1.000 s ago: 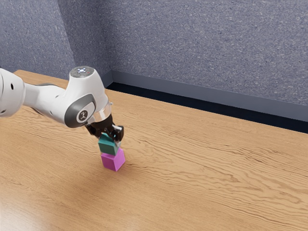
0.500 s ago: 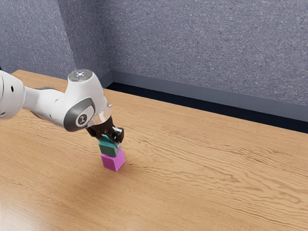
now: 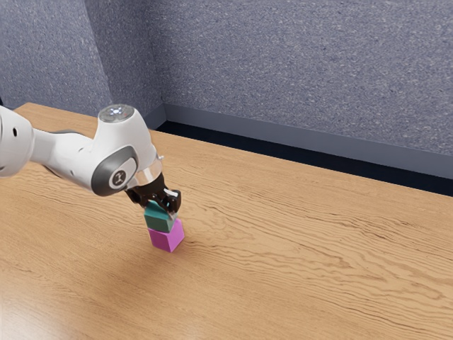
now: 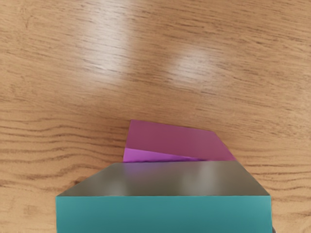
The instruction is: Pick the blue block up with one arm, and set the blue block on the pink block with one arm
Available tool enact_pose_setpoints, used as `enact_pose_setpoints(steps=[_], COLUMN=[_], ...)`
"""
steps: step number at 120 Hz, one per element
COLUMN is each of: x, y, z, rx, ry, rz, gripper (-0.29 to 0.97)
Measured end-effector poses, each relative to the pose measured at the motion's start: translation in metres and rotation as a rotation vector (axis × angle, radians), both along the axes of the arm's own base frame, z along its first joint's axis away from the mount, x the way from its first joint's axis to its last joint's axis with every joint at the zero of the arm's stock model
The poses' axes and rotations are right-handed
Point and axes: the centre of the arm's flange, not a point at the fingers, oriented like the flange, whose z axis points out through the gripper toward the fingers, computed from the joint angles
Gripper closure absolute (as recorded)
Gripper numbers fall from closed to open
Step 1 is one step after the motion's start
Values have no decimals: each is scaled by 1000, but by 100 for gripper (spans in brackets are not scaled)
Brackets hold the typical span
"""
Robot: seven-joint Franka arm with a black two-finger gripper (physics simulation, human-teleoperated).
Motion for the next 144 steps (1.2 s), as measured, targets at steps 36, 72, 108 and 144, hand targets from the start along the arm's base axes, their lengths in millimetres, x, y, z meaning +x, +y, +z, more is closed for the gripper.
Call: enact_pose_setpoints(steps=[36, 72, 108, 144], x=[-3, -3, -3, -6], y=[1, 1, 1, 0], z=[0, 0, -1, 13], rx=[-8, -10, -4, -12], ry=[-5, -16, -13, -12], rz=[4, 5, 2, -2], gripper=[45, 45, 21, 5])
